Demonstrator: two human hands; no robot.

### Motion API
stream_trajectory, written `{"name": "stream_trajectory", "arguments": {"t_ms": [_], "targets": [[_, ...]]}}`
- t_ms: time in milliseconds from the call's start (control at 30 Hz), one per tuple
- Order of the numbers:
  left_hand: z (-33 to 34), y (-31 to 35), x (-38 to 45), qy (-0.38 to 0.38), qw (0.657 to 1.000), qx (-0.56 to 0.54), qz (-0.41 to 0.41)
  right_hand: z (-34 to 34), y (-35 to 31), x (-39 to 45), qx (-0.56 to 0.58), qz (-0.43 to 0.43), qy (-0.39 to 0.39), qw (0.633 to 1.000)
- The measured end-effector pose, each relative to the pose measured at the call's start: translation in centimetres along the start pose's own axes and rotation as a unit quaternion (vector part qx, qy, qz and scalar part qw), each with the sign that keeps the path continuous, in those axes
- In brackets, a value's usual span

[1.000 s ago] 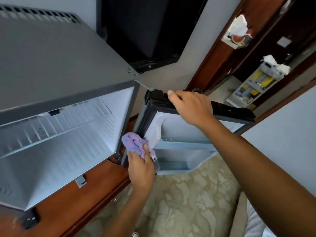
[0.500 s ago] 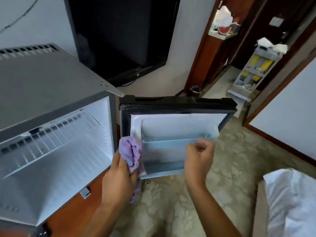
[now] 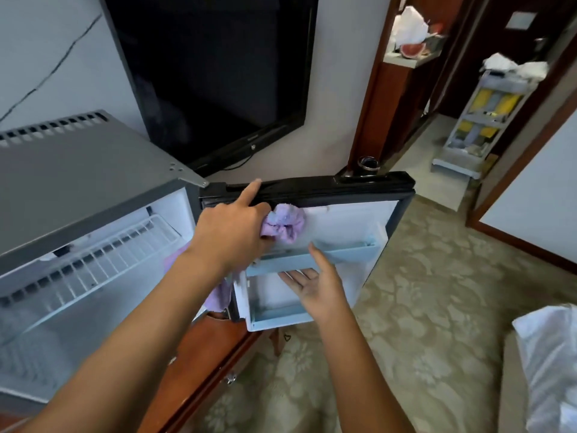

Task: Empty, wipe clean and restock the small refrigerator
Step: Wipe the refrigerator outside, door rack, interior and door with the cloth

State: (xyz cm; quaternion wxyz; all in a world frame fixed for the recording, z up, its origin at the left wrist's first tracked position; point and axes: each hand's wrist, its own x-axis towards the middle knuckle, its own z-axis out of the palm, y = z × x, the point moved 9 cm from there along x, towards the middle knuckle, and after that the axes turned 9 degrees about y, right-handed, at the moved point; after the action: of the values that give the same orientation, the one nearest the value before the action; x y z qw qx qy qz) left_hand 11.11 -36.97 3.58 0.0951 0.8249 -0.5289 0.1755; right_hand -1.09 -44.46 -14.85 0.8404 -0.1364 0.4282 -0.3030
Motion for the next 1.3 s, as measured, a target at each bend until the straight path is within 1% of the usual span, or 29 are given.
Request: {"name": "stream_trajectory", "arguments": {"t_ms": [100,233,367,500,633,833,967,1033,1133,1233,1300], "targets": [[0.4,-0.4,0.2,-0.001,1.0,-0.006,-0.01,0.0,-0.2,-0.2,-0.008,-0.034,0.011,0.999],[0.4,-0.1,-0.1,0.004,1.0,0.017,-0.001,-0.6,0.3,-0.1,-0.004,-0.049,0.018,0.999],[0.4,0.0,-0.5,0.015,1.0,0.005,0.0,-1.0,0.8,-0.5,0.004,-0.072,0.025,0.997],[0.5,0.1,-0.7,0.02,1.0,-0.016,-0.01,-0.8,-0.1,-0.5,-0.023,-0.105,0.024,0.994],[0.3,-0.2,-0.7,0.027,0.999,-0.036,-0.021,-0.6,-0.6,-0.6,-0.031,-0.09,0.028,0.995],[0.2,-0.4,-0.5,0.0,0.998,-0.052,-0.031,-0.2,-1.2,-0.7,-0.04,-0.099,-0.002,0.994],[0.6,-1.0,-0.2,-0.013,0.995,-0.095,-0.029,-0.3,-1.1,-0.1,-0.038,-0.096,0.032,0.994],[0.8,-1.4,-0.1,-0.02,0.992,-0.122,-0.035,-0.2,-0.8,0.0,-0.023,-0.084,0.037,0.995],[1.1,-1.4,-0.1,-0.023,0.992,-0.122,-0.033,0.6,0.6,-0.2,-0.014,-0.046,0.035,0.998],[1.4,-1.1,-0.2,-0.018,0.992,-0.117,-0.031,2.5,3.8,-0.8,-0.041,-0.004,0.036,0.998],[1.3,-1.2,-0.4,-0.015,0.992,-0.126,-0.028,3.5,5.2,-0.8,-0.047,-0.003,0.04,0.998]]}}
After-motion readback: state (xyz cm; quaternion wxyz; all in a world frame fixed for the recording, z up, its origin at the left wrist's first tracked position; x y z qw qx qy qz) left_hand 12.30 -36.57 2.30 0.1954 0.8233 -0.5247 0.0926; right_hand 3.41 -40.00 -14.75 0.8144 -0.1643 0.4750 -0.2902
